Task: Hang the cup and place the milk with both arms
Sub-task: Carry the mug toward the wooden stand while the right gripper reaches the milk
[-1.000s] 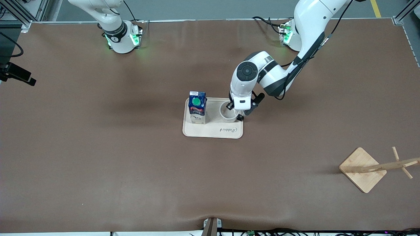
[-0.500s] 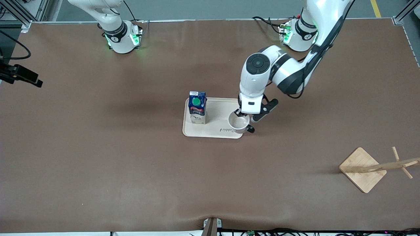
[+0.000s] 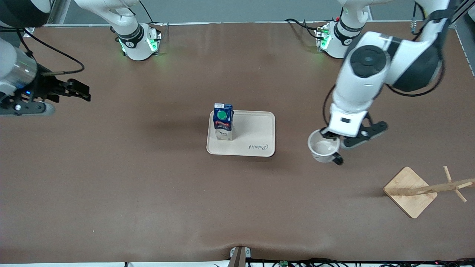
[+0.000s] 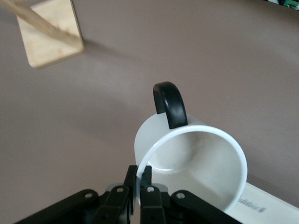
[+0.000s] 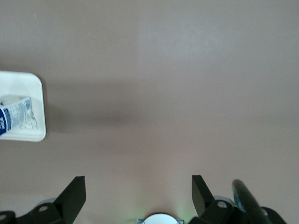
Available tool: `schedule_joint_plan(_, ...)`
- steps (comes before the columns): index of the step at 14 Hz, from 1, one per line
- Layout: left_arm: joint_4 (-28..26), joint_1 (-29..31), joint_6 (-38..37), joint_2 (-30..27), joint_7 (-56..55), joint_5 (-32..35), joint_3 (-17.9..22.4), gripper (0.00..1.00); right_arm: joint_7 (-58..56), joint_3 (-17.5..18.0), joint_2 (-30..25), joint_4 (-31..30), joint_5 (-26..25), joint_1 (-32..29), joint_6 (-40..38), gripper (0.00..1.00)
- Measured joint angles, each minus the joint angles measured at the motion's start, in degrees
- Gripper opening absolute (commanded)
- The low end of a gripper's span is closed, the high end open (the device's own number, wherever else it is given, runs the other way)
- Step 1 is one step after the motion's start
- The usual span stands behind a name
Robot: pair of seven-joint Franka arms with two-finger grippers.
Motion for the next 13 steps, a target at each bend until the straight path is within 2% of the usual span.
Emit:
schedule_joint_plan(3, 3.26, 4.82, -3.68, -0.18, 10.51, -0.12, -0.01, 0.0, 1.01, 0.06, 1.26, 0.01, 0.81, 4.26, -0.07, 1.0)
schedule_joint_plan(7, 6.85, 10.95, -5.25, -0.22, 22.47, -0.82, -0.01, 0.0, 10.12, 0.15, 4.8, -0.07, 3.96, 10.21, 7.36, 1.0)
schedule_joint_plan(13, 9.37, 21.1, -5.41, -0.2, 40.6, -7.08, 0.15, 0.0, 23.8, 0.21, 10.68, -0.05, 6.88, 19.61, 16.12, 1.0)
